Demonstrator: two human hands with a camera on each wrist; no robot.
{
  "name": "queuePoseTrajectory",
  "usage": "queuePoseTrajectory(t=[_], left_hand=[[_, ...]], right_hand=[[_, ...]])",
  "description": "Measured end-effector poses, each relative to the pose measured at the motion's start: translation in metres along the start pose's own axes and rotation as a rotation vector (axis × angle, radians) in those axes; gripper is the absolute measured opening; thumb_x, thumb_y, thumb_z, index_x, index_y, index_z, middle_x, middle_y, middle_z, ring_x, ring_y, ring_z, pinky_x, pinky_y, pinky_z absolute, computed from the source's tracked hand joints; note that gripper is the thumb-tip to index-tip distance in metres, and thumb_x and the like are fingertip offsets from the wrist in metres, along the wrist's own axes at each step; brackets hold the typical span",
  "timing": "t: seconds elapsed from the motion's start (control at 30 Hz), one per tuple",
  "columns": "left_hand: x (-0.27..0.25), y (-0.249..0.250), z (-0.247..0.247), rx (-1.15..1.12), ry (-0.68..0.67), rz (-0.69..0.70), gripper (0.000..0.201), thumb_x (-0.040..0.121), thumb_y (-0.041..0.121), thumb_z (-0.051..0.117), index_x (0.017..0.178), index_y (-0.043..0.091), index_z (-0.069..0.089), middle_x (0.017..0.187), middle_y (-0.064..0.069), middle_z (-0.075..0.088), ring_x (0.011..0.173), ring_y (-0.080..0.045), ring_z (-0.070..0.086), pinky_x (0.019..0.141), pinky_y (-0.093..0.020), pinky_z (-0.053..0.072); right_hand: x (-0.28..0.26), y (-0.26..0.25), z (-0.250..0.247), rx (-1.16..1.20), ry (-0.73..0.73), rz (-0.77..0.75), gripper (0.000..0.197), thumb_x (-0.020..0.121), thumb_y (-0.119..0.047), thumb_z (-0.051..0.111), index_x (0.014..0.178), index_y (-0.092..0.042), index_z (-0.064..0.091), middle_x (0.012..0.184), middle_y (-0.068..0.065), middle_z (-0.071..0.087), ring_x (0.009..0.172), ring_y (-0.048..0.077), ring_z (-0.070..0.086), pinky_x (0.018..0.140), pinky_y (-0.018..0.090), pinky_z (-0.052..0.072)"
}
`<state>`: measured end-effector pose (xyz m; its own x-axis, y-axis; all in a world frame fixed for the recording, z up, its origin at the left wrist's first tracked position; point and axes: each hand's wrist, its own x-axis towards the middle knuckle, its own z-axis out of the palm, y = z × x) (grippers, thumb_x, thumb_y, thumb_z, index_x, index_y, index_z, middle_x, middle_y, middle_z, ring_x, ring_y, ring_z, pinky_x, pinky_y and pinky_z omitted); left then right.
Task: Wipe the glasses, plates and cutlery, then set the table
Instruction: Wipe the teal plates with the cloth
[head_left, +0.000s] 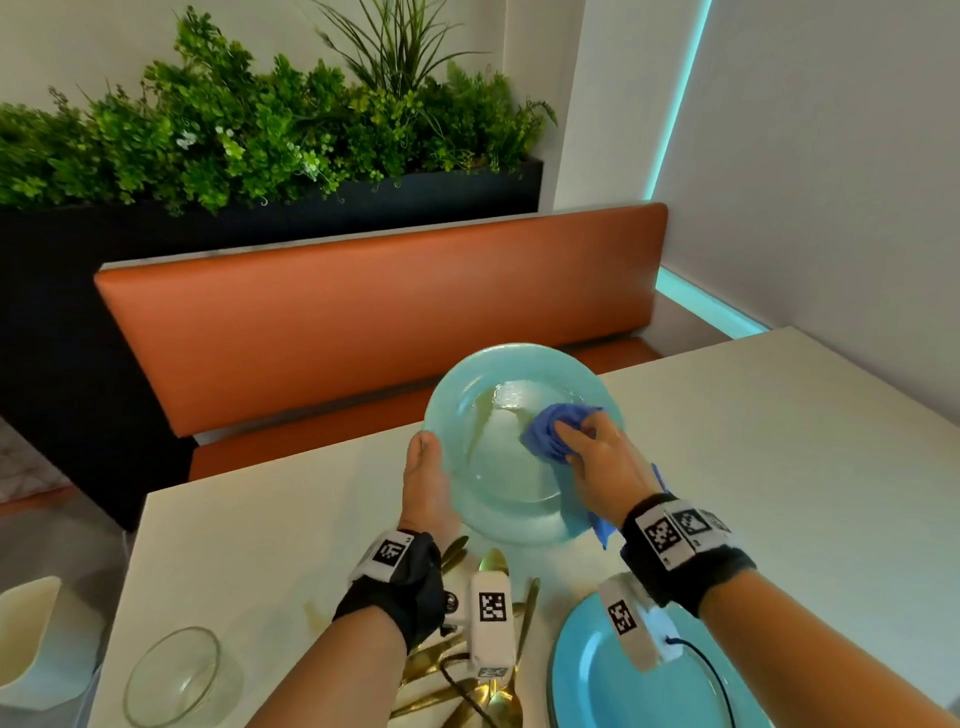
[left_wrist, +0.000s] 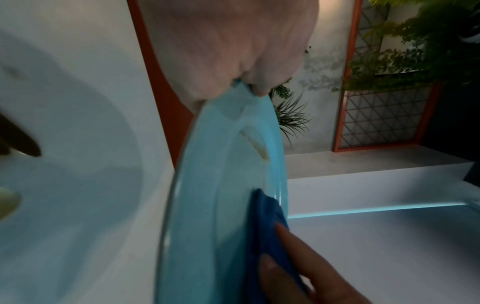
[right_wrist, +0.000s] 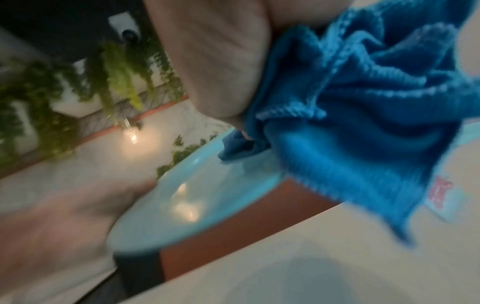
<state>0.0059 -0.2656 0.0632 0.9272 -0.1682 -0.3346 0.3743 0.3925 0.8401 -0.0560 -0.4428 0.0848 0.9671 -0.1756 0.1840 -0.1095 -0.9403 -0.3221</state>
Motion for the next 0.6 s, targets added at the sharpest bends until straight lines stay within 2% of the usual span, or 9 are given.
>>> queuePoseTrajectory(t=[0.07,0.1,0.2,0.3,0.37,0.4,0.47,0.53,0.6], left_hand=[[0.0,0.004,0.006,0.027,-0.043,-0.007,0.025,0.102,0.031,0.031,0.092,0.026,0.054,0.105,-0.012,0.062,0.093,-0.029,0.062,0.082,-0.043,0.054],[0.0,0.005,0.007,0.034,-0.063,-0.004,0.026,0.102,0.032,0.032,0.092,0.025,0.055,0.108,-0.015,0.062,0.097,-0.032,0.062,0.087,-0.049,0.052],[0.001,0.005,0.006,0.097,-0.071,0.002,0.028,0.101,0.034,0.034,0.085,0.025,0.056,0.102,-0.014,0.061,0.092,-0.031,0.062,0.085,-0.049,0.052],[-0.001,0.004,0.006,0.119,-0.092,0.005,0.03,0.101,0.032,0.035,0.08,0.023,0.054,0.088,-0.007,0.061,0.077,-0.022,0.059,0.071,-0.036,0.052],[-0.005,0.003,0.014,0.13,-0.132,-0.008,0.031,0.101,0.031,0.035,0.078,0.022,0.053,0.082,-0.004,0.061,0.072,-0.019,0.058,0.065,-0.031,0.051],[-0.007,0.004,0.019,0.144,-0.145,-0.008,0.031,0.101,0.031,0.035,0.077,0.022,0.052,0.08,-0.003,0.061,0.07,-0.018,0.058,0.062,-0.03,0.051],[-0.011,0.008,0.029,0.149,-0.144,0.009,0.031,0.102,0.03,0.035,0.078,0.021,0.053,0.081,-0.006,0.061,0.07,-0.019,0.06,0.064,-0.033,0.054],[-0.011,0.012,0.03,0.144,-0.133,0.034,0.031,0.101,0.029,0.035,0.079,0.02,0.054,0.09,-0.012,0.059,0.081,-0.024,0.058,0.075,-0.043,0.053],[-0.011,0.015,0.024,0.157,-0.125,0.038,0.03,0.101,0.029,0.035,0.081,0.02,0.056,0.09,-0.011,0.058,0.083,-0.025,0.054,0.076,-0.042,0.049]], right_hand=[[-0.019,-0.008,0.007,-0.07,-0.047,-0.128,0.034,0.065,-0.008,0.056,0.093,-0.015,0.073,0.082,0.012,0.061,0.063,0.031,0.065,0.046,0.031,0.052],[-0.031,-0.009,0.011,-0.137,-0.072,-0.222,0.036,0.061,-0.013,0.056,0.091,-0.021,0.073,0.077,0.007,0.061,0.058,0.025,0.064,0.04,0.027,0.05],[-0.058,0.004,0.005,-0.258,-0.137,-0.391,0.043,0.052,-0.014,0.062,0.091,-0.03,0.072,0.077,0.0,0.062,0.06,0.018,0.064,0.041,0.027,0.052],[-0.042,0.031,-0.015,-0.293,-0.07,-0.194,0.043,0.055,-0.005,0.074,0.094,-0.023,0.072,0.08,0.008,0.062,0.06,0.03,0.063,0.043,0.037,0.054],[-0.027,0.033,-0.02,-0.261,0.011,-0.014,0.046,0.051,-0.001,0.075,0.093,-0.016,0.067,0.075,0.013,0.058,0.051,0.034,0.059,0.036,0.035,0.049],[-0.023,0.027,-0.016,-0.212,0.046,-0.018,0.049,0.051,0.002,0.071,0.096,-0.014,0.061,0.075,0.015,0.057,0.05,0.035,0.059,0.036,0.035,0.049],[-0.032,0.01,0.005,-0.14,0.07,-0.153,0.055,0.052,0.003,0.069,0.104,-0.015,0.059,0.078,0.014,0.056,0.054,0.032,0.06,0.041,0.033,0.052],[-0.058,0.0,0.02,-0.128,0.021,-0.309,0.053,0.056,-0.006,0.067,0.107,-0.021,0.065,0.081,0.006,0.059,0.061,0.022,0.063,0.044,0.027,0.052],[-0.073,0.009,0.016,-0.176,0.016,-0.39,0.047,0.058,-0.013,0.06,0.101,-0.031,0.067,0.08,-0.001,0.062,0.061,0.016,0.064,0.041,0.023,0.051]])
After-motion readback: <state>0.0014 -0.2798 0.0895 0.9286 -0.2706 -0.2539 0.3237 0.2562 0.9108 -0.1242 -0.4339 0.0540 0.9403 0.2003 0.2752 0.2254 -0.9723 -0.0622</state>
